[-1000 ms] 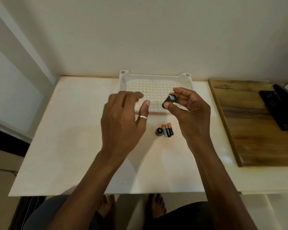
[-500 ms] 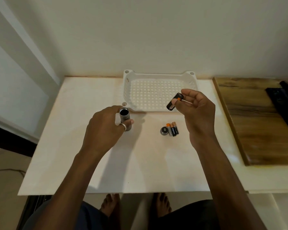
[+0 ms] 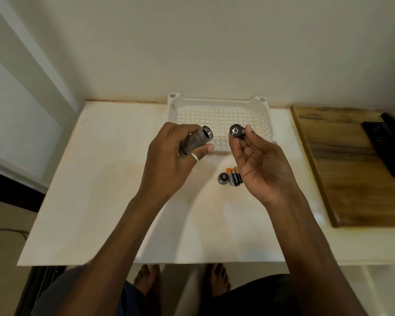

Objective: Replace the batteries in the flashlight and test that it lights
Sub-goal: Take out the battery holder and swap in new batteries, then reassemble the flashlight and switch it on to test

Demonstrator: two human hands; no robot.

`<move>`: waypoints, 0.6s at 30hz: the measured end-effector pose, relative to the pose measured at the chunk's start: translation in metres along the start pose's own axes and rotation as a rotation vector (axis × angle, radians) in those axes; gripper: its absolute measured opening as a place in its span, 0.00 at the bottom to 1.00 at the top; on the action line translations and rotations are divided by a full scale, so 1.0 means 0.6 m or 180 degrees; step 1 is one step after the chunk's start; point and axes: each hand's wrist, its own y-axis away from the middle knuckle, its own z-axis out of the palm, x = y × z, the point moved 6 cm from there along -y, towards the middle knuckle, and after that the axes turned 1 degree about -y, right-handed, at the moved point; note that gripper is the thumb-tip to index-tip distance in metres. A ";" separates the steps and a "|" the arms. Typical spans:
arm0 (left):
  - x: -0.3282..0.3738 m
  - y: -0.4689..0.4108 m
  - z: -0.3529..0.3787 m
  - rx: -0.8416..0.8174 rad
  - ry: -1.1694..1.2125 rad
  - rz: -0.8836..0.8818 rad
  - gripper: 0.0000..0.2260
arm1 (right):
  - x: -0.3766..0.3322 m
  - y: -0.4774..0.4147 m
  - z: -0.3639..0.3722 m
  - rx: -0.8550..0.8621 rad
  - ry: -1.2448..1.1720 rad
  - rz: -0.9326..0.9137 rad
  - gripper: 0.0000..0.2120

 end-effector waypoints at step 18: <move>-0.004 0.006 0.009 -0.0167 -0.0803 0.0119 0.12 | -0.002 0.006 0.032 -0.0080 0.3258 -0.1508 0.08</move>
